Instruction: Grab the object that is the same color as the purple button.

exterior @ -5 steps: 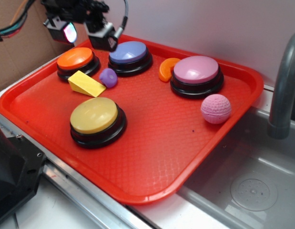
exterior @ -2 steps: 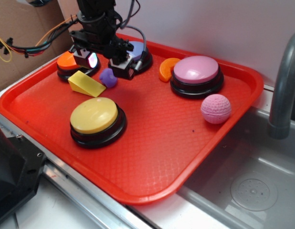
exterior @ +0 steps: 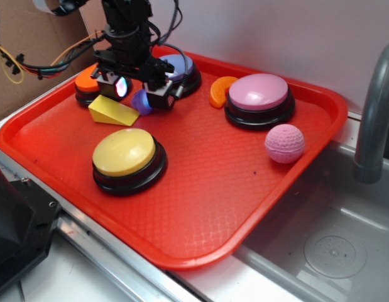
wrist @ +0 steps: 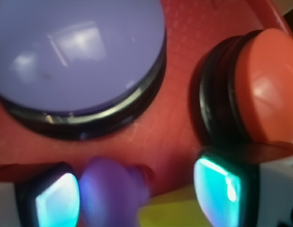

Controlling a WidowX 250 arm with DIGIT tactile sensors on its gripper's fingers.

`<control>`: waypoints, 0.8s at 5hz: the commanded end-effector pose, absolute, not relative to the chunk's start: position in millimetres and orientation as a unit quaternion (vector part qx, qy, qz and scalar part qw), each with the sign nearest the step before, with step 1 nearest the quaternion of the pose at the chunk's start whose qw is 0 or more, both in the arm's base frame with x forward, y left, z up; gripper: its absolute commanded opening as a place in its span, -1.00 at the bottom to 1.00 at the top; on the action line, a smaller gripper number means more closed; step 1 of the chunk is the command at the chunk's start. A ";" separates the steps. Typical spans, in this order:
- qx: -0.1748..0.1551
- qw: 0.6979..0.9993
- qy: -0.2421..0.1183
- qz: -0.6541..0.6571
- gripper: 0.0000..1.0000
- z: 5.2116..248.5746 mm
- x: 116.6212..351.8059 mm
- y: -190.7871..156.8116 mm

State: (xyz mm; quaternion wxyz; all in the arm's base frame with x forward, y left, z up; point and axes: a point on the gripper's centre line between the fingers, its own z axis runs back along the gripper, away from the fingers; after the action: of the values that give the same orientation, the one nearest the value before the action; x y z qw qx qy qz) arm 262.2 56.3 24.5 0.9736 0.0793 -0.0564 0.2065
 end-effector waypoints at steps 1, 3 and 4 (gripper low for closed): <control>0.068 0.975 -0.082 0.197 -0.55 36.5 270.2 52.3; 0.058 0.976 -0.096 0.188 -0.96 63.3 264.6 46.4; 0.048 0.982 -0.098 0.154 -0.99 97.1 262.4 29.6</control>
State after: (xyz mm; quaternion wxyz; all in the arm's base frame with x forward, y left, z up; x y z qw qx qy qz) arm 253.6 23.7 79.1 0.9839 0.0503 -0.0660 0.1584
